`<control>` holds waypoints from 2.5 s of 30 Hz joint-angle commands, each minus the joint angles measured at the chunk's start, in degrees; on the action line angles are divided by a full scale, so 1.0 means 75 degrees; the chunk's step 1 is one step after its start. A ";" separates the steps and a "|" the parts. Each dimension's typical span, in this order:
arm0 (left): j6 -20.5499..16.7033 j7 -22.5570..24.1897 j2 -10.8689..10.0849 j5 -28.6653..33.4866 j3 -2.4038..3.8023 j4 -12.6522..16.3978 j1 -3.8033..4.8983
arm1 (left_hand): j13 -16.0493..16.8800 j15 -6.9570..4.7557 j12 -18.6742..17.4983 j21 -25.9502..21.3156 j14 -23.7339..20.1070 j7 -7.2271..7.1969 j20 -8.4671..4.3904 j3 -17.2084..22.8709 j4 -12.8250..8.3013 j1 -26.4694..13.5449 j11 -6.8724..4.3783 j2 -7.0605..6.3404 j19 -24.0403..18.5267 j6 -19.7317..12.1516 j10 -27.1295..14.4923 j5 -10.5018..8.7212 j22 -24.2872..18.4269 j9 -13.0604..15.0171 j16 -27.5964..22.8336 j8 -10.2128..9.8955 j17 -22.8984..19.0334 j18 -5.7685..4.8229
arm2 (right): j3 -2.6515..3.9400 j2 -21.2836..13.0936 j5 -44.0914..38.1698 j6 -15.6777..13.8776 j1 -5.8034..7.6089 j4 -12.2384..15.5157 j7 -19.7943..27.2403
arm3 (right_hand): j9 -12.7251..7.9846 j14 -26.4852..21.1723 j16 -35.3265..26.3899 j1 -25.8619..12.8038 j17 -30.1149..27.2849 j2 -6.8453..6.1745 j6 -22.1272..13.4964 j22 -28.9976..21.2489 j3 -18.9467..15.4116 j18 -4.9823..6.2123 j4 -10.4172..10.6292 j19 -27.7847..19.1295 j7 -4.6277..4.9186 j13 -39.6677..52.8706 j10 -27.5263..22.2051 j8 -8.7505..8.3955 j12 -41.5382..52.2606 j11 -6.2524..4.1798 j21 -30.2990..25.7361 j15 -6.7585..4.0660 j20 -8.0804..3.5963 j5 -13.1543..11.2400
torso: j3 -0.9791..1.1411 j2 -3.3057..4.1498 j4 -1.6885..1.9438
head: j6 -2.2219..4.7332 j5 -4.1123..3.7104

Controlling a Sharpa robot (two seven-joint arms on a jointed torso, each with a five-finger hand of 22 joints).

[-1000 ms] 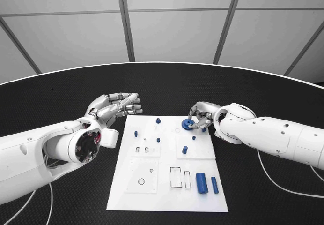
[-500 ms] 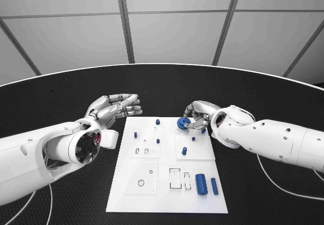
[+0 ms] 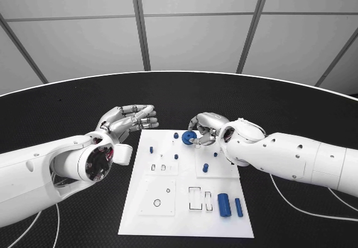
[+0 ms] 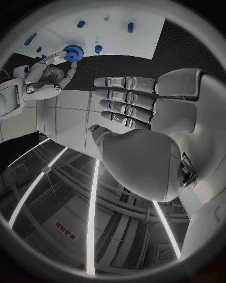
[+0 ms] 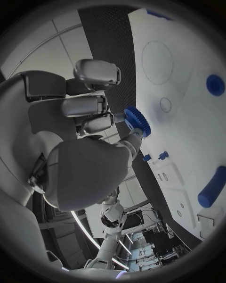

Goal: Assemble the parts on the task board

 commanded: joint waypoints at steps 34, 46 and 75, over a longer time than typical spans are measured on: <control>-0.0037 -0.0006 -0.0033 0.0000 0.0001 0.0089 0.0004 | -0.0001 -0.0014 -0.0030 0.0002 -0.0051 0.0270 0.0047 -0.0004 0.0005 -0.0011 0.0035 -0.0066 0.0001 -0.0025 0.0021 -0.0032 -0.0009 -0.0012 -0.0028 -0.0046 0.0011 0.0095 | 0.0005 0.1126 -0.0166 0.0136 -0.0036 -0.0705 -0.0031 | -0.0003 0.0740 0.0041 -0.0087 0.1764 0.0055 0.0064 0.0038 0.0100 -0.0143 -0.0025 0.0063 0.0018 0.0318 0.0042 -0.0058 0.0038 -0.0001 0.0045 -0.0066 -0.0026 -0.0006 | 0.0000 0.0060 0.0024 | -0.0072 0.0139; -0.0029 -0.0010 -0.0020 0.0000 0.0001 0.0091 0.0004 | -0.0001 -0.0014 -0.0030 0.0002 -0.0051 0.0270 0.0047 -0.0004 0.0005 -0.0011 0.0035 -0.0066 0.0001 -0.0025 0.0021 -0.0032 -0.0009 -0.0012 -0.0028 -0.0046 0.0011 0.0095 | 0.0002 0.1106 -0.0166 0.0410 -0.0045 -0.0742 -0.0037 | -0.0015 0.0741 0.0045 -0.0157 0.1773 0.0042 0.0078 0.0049 0.0132 -0.0145 -0.0040 0.0063 0.0022 0.0321 0.0040 -0.0088 0.0041 0.0004 0.0047 -0.0060 -0.0022 -0.0112 | 0.0004 0.0058 0.0039 | -0.0103 0.0124; -0.0007 -0.0050 -0.0027 0.0000 0.0001 0.0078 0.0004 | -0.0003 -0.0011 -0.0052 0.0000 -0.0061 0.0275 0.0049 -0.0008 0.0004 -0.0007 0.0039 -0.0070 -0.0002 -0.0034 0.0013 -0.0032 -0.0017 -0.0016 -0.0040 -0.0054 0.0019 0.0094 | 0.0002 0.1080 -0.0166 0.0175 -0.0057 -0.0732 -0.0202 | -0.0049 0.0746 0.0054 -0.0325 0.1799 0.0000 0.0022 0.0078 0.0158 -0.0150 -0.0036 0.0068 0.0055 0.0287 -0.0002 -0.0185 0.0005 0.0035 0.0055 -0.0037 -0.0007 -0.0201 | 0.0007 0.0061 0.0024 | -0.0131 0.0103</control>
